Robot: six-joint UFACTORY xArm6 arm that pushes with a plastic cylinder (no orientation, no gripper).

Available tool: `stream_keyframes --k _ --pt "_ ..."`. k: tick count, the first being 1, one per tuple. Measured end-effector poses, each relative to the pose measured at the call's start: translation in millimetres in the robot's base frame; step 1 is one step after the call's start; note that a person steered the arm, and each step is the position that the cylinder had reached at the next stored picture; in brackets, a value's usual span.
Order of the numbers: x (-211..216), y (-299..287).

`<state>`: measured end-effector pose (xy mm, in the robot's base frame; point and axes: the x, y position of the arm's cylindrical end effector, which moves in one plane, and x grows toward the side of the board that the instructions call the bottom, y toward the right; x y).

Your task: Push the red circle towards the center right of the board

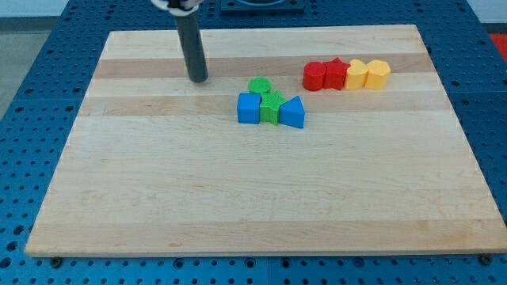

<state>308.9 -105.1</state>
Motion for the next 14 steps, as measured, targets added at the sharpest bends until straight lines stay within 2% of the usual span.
stream_keyframes --k 2,5,7,9,14 --pt "-15.0 84.0" --pt "-6.1 162.2" --pt "25.3 169.2" --pt "41.1 200.3" --pt "132.4 223.4"
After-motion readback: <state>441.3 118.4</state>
